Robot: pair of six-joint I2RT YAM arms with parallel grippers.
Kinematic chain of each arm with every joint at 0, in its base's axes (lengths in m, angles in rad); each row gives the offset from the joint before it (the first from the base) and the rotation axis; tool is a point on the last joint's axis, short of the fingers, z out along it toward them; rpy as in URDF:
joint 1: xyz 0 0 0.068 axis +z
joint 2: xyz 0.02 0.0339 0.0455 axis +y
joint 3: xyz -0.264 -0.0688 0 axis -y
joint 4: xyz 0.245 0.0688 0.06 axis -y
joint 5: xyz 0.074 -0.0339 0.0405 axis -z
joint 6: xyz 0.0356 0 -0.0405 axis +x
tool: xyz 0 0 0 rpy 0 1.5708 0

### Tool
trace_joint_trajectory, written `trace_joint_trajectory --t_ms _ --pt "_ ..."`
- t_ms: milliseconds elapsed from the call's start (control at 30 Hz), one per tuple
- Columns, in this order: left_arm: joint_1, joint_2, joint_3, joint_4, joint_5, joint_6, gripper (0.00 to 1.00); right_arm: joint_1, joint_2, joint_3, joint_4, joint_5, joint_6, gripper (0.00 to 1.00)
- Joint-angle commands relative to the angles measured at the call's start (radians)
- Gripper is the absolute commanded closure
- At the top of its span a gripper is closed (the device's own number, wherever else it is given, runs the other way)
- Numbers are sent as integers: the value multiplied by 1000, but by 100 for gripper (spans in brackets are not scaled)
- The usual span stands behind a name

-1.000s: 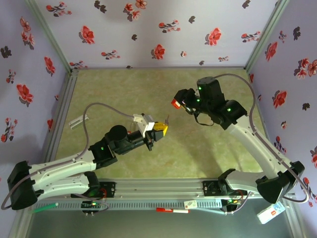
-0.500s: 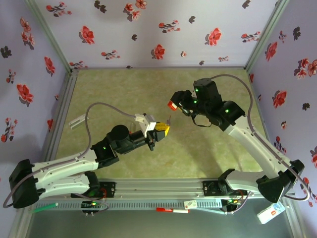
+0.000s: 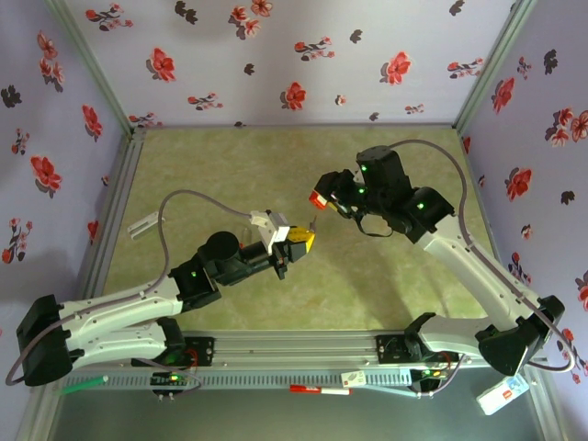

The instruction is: Unlock with the key

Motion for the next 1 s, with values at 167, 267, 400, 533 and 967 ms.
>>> trace_joint_trajectory --t_ms 167,267,400,533,967 --pt "-3 3 -3 54 12 -7 100 7 -38 -32 66 -91 31 97" --pt "0 3 -6 59 13 -9 100 7 -50 -52 77 -107 39 97" --pt "2 0 -9 57 17 -10 100 2 -64 -69 72 -105 40 97" --pt "3 -8 -16 54 16 -13 100 -9 -75 -82 92 -118 54 97" --pt "11 -26 -16 44 17 -4 100 -14 -74 -105 119 -156 60 97"
